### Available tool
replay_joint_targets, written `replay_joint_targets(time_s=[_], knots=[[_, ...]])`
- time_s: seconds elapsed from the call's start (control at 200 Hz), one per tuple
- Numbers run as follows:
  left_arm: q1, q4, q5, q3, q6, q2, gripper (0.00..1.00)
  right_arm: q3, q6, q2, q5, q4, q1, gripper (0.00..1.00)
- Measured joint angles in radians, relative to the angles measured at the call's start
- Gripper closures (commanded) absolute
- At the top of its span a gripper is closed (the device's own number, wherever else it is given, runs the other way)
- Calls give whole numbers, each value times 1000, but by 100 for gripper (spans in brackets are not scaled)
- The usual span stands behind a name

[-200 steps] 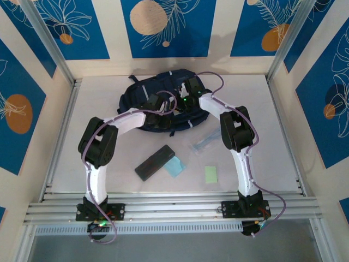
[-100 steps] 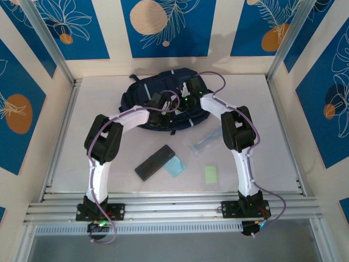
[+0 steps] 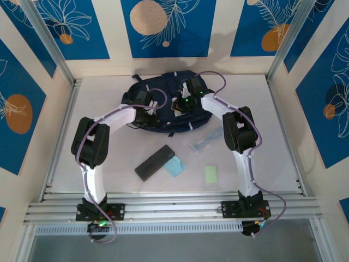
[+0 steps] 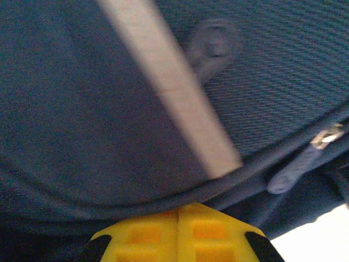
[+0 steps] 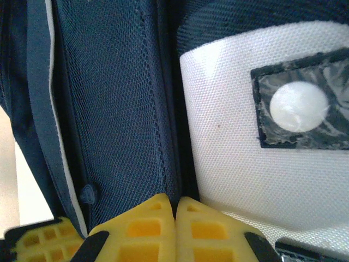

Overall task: Pack the student bag
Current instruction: Unzip the student bag at the top-center of the table.

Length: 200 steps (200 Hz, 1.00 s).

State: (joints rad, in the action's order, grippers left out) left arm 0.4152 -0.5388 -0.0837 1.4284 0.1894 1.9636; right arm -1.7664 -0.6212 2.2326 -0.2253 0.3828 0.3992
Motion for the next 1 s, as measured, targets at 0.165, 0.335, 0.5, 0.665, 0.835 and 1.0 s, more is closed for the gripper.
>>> replay_joint_targets(time_s=[0.165, 0.335, 0.5, 0.665, 0.835, 1.0], knots=[[-15, -26, -13, 0, -27, -31, 100, 0, 11, -11, -2, 27, -10, 100], [10, -4, -103, -5, -19, -66, 91, 0, 8, -18, -26, 35, -20, 100], [57, 138, -233, -61, 105, -97, 65, 0, -1, -18, -37, 33, -20, 100], [65, 292, -304, -155, 275, -91, 61, 0, -10, -18, -42, 32, -20, 100], [65, 354, -288, -202, 345, -66, 54, 1, -16, -18, -49, 29, -20, 100], [65, 401, -256, -211, 369, -60, 48, 4, -24, -18, -56, 20, -20, 100]])
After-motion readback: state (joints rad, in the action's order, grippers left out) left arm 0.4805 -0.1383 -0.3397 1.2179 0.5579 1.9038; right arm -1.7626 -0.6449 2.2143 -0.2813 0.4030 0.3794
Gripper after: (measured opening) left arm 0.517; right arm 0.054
